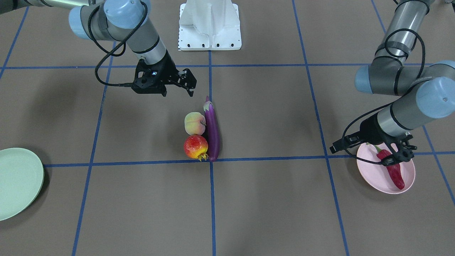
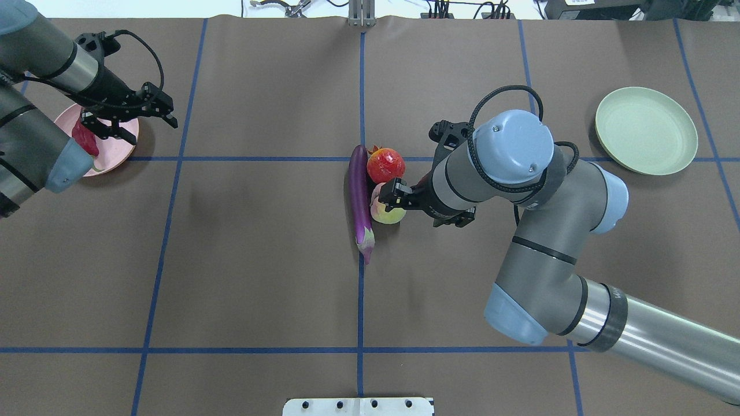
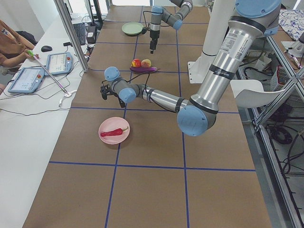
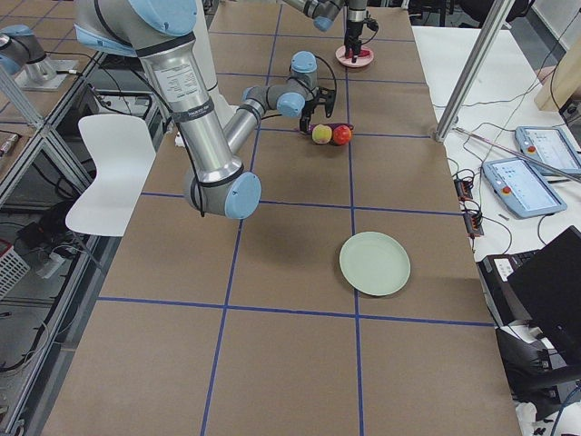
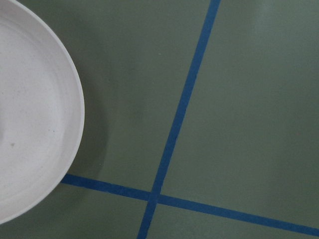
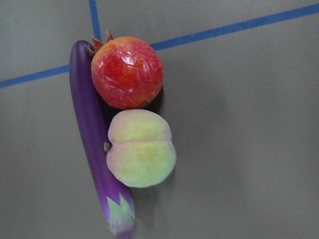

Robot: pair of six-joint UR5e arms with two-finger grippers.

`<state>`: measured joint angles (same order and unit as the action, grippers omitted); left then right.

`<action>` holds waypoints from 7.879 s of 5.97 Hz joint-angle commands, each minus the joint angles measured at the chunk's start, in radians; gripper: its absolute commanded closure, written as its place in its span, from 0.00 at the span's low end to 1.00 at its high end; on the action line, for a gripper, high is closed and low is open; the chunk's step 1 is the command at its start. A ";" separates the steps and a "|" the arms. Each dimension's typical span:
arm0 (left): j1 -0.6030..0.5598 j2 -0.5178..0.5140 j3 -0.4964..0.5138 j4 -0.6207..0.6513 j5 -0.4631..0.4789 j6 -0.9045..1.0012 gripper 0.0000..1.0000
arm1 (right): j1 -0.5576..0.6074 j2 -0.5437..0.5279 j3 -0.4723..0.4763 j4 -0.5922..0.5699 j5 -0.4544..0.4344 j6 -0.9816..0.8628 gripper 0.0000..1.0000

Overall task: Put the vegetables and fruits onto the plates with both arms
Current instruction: 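Release the pepper with the left gripper while the right gripper grasps the peach, then grasp the purple eggplant with the left gripper while the right carries the peach, then lay the eggplant on the pink plate while the right gripper releases the peach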

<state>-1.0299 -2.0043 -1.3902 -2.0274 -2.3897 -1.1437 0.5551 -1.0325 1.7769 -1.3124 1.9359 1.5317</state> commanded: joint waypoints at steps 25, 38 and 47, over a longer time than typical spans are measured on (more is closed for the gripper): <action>0.519 -0.587 0.261 0.191 0.529 -0.064 1.00 | 0.452 -0.152 -0.190 0.107 0.242 -0.361 1.00; -0.024 -0.062 0.109 0.363 0.213 -0.065 0.80 | 0.640 -0.170 -0.396 0.110 0.342 -0.788 0.00; -0.032 -0.054 0.042 0.343 0.215 -0.065 0.00 | 0.185 0.238 -0.458 0.206 -0.146 0.298 0.00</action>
<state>-1.0615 -2.0630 -1.3480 -1.6736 -2.1755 -1.2076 0.7942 -0.8081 1.3398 -1.1566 1.9029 1.6488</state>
